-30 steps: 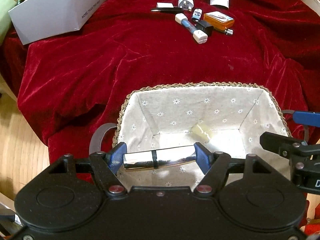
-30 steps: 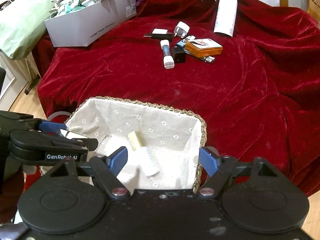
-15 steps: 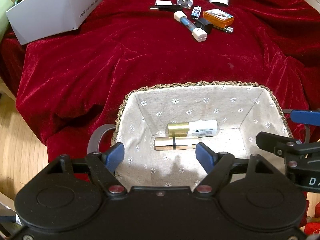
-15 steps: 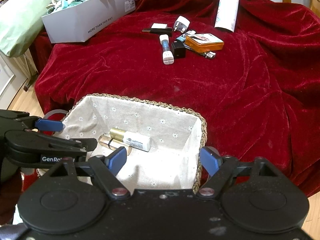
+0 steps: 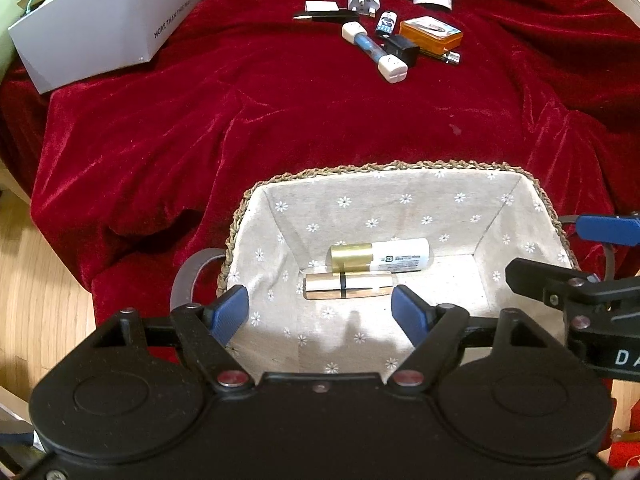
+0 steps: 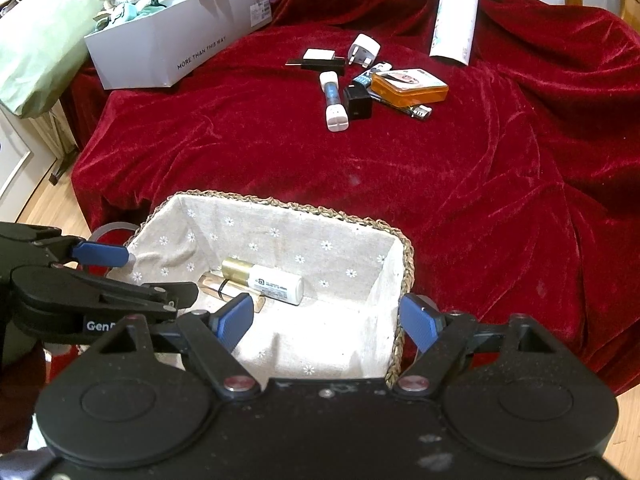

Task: Organize rigid objects
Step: 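Withdraw both open tools from the basket toward the scattered items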

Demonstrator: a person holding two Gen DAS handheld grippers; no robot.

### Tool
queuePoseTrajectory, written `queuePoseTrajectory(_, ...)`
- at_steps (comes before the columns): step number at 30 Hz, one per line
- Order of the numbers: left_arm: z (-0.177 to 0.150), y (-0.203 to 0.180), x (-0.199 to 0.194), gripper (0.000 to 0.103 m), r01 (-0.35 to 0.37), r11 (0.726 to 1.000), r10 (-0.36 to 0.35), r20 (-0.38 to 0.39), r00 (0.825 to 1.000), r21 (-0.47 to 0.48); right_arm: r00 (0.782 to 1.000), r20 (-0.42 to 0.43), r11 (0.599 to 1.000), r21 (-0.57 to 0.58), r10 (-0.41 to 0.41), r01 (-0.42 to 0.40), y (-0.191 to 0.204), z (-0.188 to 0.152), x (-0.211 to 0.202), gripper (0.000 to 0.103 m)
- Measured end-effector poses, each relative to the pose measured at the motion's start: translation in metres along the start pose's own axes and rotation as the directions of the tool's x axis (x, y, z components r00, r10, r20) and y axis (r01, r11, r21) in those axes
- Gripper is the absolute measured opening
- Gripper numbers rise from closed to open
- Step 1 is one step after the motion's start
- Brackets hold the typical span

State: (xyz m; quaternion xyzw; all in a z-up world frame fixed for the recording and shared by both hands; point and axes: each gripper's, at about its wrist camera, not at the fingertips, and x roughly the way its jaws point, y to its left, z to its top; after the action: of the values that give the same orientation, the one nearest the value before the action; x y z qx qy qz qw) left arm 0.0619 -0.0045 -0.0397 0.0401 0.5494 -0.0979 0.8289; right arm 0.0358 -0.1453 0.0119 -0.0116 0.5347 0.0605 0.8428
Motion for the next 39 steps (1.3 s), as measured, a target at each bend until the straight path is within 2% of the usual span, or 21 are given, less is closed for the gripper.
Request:
queuePoseTrajectory(18,0.005,-0.001,-0.012,0.074,-0.012,1.000,0.012,0.033,0.999,0.013,0.999,0.036,1.000,-0.001,0.012,-0.012,0.000,0.001,-0.008,0.082)
queuePoseTrajectory(39,0.005,0.001,-0.011,0.074,-0.013,1.000,0.013,0.025,1.000,0.006,0.999,0.043,1.000,0.018,0.021,-0.022,0.000,0.004,-0.007,0.087)
